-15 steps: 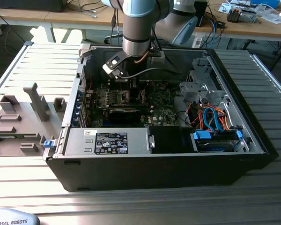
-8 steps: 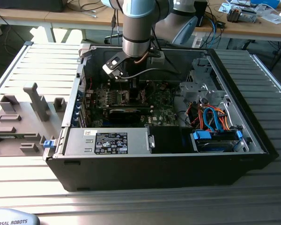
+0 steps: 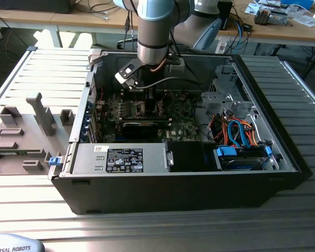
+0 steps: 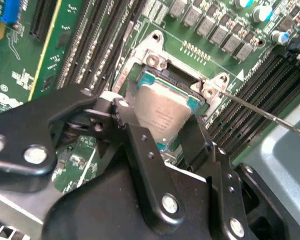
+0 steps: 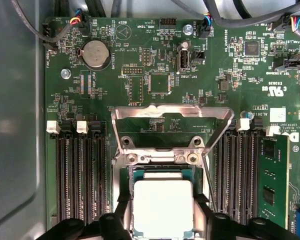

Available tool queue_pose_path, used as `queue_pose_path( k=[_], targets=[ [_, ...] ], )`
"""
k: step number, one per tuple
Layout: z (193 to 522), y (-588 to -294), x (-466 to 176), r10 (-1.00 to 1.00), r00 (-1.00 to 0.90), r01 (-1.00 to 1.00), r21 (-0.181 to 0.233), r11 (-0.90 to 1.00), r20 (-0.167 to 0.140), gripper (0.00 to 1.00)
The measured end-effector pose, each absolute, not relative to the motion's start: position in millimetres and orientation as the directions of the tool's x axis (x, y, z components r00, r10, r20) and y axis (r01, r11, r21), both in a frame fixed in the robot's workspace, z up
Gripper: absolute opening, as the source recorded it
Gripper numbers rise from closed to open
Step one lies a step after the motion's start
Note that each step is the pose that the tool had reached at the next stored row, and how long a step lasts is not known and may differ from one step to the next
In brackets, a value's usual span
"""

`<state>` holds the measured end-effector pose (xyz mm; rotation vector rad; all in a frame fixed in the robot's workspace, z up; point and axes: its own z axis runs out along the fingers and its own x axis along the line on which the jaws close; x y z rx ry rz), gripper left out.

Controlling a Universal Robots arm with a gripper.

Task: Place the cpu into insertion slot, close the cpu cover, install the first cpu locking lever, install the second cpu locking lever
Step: 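Place the cpu into insertion slot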

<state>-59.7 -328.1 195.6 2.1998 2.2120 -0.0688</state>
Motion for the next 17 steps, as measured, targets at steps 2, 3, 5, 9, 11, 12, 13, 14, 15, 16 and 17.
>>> queue_pose_path(
  k=[2,3,5,9,11,12,13,14,15,16,17],
  targets=[
    [195.8,-328.1,-59.7,0.999,-0.006,1.0,-0.017,0.005,-0.047,0.62],
    [195.8,-328.2,-59.7,0.999,-0.006,1.0,-0.017,0.005,-0.047,0.62],
    [195.9,-328.2,-59.7,0.999,-0.006,1.0,-0.017,0.005,-0.047,0.62],
    [198.4,-328.3,-59.7,0.999,-0.006,1.0,-0.017,0.005,-0.047,0.62],
    [204.6,-328.3,-59.7,0.999,-0.006,1.0,-0.016,0.005,-0.047,0.62],
    [206.1,-328.3,-59.7,0.999,-0.006,1.0,-0.016,0.005,-0.047,0.62],
    [208.1,-328.3,-59.7,0.999,-0.006,1.0,-0.016,0.005,-0.047,0.62],
    [209.7,-328.3,-59.7,0.999,-0.006,1.0,-0.016,0.005,-0.047,0.62],
    [211.4,-328.3,-59.7,0.999,-0.006,1.0,-0.016,0.005,-0.047,0.62],
    [215.0,-328.3,-59.7,0.999,-0.006,1.0,-0.016,0.005,-0.047,0.62],
    [217.3,-328.3,-59.7,0.999,-0.006,1.0,-0.016,0.005,-0.047,0.6]
  ],
)
